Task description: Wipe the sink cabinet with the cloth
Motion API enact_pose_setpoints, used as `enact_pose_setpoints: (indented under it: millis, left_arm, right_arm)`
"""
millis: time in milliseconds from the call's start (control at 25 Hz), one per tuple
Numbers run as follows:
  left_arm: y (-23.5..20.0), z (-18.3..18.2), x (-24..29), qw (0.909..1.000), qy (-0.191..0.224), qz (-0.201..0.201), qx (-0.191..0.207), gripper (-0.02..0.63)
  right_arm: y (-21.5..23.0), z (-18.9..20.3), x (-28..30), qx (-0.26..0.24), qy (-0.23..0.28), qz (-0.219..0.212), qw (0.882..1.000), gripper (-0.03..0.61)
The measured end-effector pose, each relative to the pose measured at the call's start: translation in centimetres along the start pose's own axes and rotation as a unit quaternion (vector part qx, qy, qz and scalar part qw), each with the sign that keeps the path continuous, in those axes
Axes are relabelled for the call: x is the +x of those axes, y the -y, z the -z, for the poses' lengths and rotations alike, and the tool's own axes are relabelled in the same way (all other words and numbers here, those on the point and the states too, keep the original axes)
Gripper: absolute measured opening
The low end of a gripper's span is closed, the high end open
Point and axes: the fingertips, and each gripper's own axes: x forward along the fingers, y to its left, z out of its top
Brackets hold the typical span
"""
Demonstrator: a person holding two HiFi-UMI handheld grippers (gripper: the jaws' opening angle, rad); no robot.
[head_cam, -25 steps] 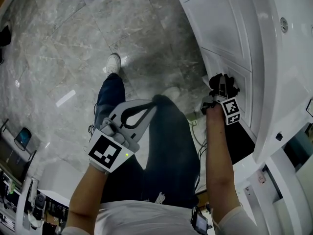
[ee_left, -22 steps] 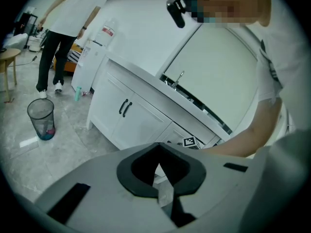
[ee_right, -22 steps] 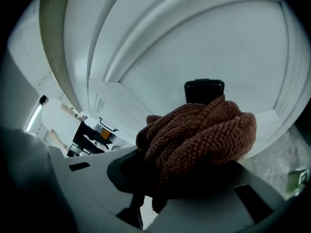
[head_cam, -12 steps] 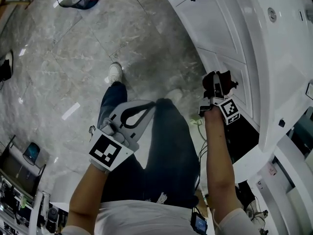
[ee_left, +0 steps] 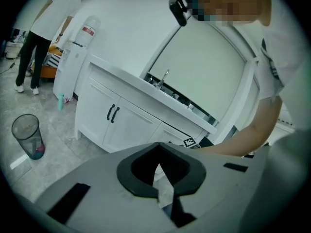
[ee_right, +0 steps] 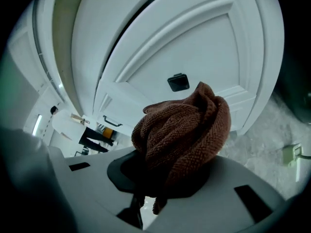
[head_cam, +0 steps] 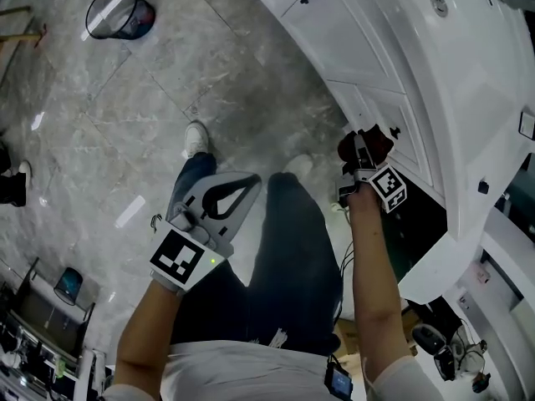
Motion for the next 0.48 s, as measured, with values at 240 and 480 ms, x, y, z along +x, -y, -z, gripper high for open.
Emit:
enact_pose_setpoints:
  millis: [240, 480]
  left_arm:
    - [0.7, 0.2, 0.3, 0.9999, -0.005, 0.013, 0.007, 0.011]
    - [0.0, -2.2, 0.3, 0.9997, 0.001, 0.018, 0.015, 0.011]
  right_arm:
    - [0.7, 1.0, -0.1, -0.008, -0.006, 0.005, 1.000, 0.091]
    - [-6.2, 1.2, -1.5, -0.106, -0.013, -0.048, 0.993, 0.091]
